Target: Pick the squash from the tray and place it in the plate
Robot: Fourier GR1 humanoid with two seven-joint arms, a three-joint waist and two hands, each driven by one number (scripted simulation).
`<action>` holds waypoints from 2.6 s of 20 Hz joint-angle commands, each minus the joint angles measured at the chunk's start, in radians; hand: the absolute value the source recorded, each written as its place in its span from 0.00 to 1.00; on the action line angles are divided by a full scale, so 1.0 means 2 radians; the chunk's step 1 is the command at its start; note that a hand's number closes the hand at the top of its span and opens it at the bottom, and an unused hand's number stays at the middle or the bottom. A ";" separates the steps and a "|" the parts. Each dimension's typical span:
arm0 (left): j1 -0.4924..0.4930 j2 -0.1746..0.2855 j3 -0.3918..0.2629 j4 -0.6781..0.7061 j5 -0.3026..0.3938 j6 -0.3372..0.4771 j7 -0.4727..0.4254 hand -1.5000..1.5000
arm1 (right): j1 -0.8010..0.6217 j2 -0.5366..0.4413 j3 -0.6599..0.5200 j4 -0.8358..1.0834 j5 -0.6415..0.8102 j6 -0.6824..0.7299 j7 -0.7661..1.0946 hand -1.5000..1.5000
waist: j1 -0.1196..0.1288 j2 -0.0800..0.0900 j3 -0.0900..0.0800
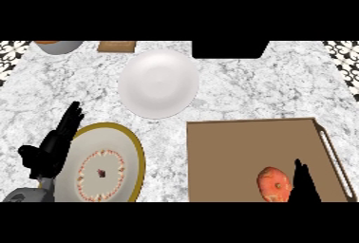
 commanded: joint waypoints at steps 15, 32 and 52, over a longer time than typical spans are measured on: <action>-0.008 -0.044 0.023 0.009 -0.040 -0.010 0.009 0.50 | -0.063 -0.018 -0.083 0.124 -0.084 0.024 -0.055 1.00 | -0.001 0.000 0.000; -0.032 -0.036 0.030 0.005 -0.048 -0.034 0.019 0.50 | -0.269 -0.180 -0.116 0.287 -0.159 0.083 -0.358 1.00 | 0.022 0.006 0.002; -0.032 -0.037 0.063 0.003 -0.055 -0.047 0.042 0.50 | -0.389 -0.153 -0.164 0.202 -0.158 0.038 -0.437 1.00 | 0.000 0.000 0.000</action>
